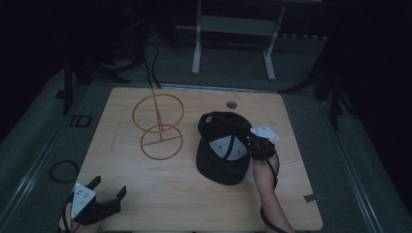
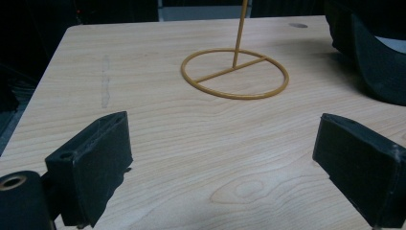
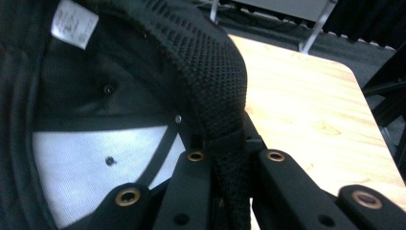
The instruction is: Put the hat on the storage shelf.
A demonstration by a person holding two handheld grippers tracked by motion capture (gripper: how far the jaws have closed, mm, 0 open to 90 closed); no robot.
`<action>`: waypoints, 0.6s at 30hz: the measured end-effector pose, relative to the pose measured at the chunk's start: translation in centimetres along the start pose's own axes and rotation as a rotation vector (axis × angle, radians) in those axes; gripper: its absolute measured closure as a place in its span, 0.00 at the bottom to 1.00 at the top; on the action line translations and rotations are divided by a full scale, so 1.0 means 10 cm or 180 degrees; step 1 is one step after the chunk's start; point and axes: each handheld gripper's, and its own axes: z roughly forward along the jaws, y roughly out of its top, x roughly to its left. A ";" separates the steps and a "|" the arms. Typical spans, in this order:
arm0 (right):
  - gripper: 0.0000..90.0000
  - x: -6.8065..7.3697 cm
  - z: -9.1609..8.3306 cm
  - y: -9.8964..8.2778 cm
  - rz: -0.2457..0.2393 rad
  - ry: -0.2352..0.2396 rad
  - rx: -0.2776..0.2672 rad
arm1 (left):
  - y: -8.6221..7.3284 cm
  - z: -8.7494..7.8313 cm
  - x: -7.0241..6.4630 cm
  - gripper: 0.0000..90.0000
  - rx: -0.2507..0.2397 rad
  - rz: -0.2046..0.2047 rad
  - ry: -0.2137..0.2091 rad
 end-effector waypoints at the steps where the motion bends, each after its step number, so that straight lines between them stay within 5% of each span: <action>1: 0.98 0.00 0.00 0.01 0.0030 0.0019 -0.0024 | 0.00 0.00 0.00 0.07 0.0004 0.0004 0.0001; 12: 0.98 0.03 -0.23 0.30 0.0172 0.0221 -0.0370 | 0.01 -0.02 -0.03 0.07 -0.0024 0.0053 -0.0019; 18: 0.98 0.03 -0.41 0.48 0.0103 0.0259 -0.0574 | 0.01 -0.01 -0.05 0.07 0.0007 0.0049 -0.0064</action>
